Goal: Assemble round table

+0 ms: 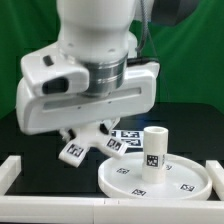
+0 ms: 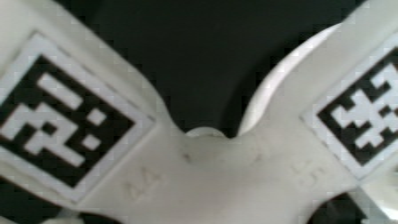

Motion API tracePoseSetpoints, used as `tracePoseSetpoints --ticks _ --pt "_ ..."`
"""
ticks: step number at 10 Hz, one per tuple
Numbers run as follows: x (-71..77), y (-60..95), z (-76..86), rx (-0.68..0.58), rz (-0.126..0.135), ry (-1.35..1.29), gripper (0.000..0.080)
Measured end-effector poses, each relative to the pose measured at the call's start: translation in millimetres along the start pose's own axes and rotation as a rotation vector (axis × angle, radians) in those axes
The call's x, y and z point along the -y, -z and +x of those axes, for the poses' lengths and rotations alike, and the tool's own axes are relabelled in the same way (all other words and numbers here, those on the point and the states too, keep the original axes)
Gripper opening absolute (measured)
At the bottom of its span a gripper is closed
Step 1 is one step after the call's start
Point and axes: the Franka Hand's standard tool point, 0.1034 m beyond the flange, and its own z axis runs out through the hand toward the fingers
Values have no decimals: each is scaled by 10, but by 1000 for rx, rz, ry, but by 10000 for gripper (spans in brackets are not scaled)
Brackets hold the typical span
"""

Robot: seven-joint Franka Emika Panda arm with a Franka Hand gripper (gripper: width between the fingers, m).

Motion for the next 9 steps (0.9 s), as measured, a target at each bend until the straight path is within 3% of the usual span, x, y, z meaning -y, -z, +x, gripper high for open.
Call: tracePoseSetpoints --ticks 4,5,6,8,9 --pt "24 -7 -3 3 12 -28 452" --pt "118 105 -42 9 30 -57 452" --pt "199 255 -79 4 28 -69 452" --pt "403 602 -84 -162 33 -109 452" --pt "493 611 -128 -189 44 -149 452"
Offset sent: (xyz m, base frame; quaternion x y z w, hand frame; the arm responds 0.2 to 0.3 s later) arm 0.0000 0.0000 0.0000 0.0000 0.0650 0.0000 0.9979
